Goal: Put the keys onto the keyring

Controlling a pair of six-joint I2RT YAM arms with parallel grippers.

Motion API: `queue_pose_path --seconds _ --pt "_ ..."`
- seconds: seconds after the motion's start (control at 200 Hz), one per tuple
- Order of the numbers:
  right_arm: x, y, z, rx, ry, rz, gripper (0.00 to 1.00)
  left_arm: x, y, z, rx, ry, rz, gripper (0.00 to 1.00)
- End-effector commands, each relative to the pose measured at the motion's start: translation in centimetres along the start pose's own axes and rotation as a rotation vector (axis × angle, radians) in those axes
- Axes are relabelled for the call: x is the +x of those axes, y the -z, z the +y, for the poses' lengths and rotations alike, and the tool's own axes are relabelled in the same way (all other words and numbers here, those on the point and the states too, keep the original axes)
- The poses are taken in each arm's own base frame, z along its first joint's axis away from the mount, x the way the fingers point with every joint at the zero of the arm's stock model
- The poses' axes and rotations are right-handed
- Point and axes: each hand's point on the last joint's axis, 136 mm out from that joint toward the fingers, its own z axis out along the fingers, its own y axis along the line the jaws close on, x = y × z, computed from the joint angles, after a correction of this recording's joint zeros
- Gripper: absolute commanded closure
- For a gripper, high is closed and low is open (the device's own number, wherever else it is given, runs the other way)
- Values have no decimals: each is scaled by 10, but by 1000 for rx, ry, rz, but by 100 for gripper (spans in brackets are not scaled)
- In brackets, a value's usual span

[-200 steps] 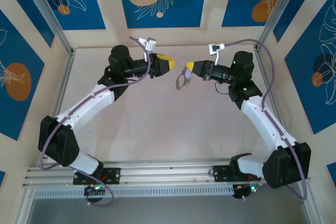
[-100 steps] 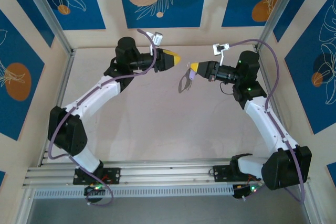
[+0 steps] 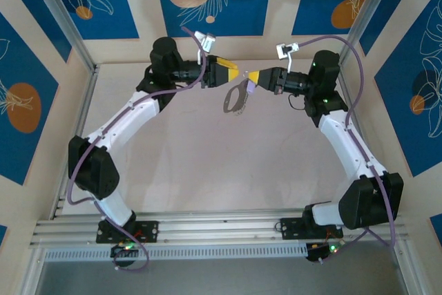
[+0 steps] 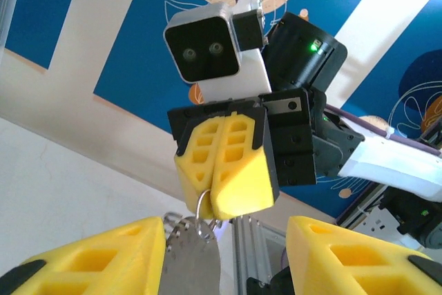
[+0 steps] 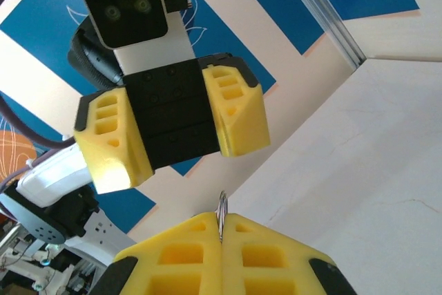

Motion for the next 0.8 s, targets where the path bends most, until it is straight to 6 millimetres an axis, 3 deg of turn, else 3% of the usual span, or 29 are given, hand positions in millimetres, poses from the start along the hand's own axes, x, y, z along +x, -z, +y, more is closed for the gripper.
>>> queue_pose_path --seconds 0.0,0.795 --pt "-3 1 9 -41 42 28 100 -5 6 0 41 -20 15 50" --pt "1 -30 0 -117 55 93 100 2 10 23 118 0 77 50"
